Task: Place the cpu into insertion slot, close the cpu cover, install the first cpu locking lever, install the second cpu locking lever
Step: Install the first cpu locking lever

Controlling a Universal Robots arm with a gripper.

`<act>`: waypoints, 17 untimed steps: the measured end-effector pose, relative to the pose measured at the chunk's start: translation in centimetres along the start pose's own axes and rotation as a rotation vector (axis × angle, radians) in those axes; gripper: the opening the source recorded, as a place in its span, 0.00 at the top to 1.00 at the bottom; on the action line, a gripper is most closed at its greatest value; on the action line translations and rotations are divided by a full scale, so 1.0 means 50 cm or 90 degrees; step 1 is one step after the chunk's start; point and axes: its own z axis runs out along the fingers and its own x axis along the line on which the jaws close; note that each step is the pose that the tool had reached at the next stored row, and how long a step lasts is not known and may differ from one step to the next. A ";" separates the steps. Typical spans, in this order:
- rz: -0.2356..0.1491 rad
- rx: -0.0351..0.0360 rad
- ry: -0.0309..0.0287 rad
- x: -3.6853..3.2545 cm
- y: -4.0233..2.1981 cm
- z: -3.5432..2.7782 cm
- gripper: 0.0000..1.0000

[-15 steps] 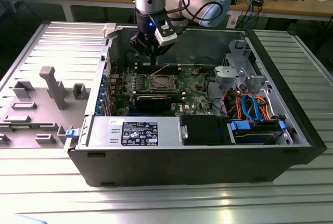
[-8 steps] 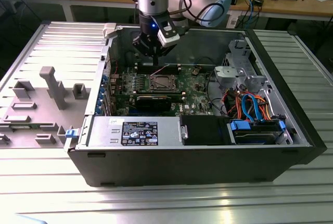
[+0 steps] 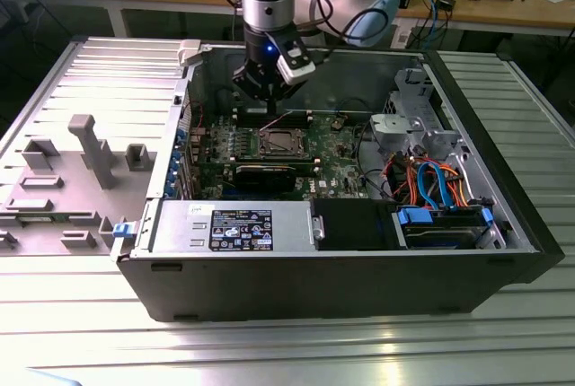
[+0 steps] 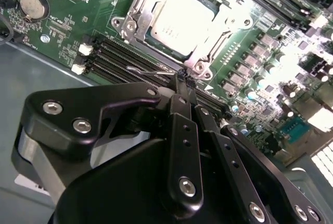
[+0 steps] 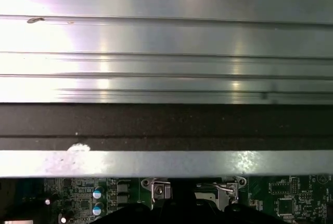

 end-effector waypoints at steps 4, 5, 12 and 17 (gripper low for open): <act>0.000 -0.0001 -0.0001 -0.004 0.002 0.003 0.89; 0.000 0.0000 -0.0001 -0.005 0.004 0.004 0.89; -0.001 -0.0001 0.0006 -0.024 0.011 0.017 0.89; -0.001 -0.0001 0.0021 -0.034 0.011 0.024 0.89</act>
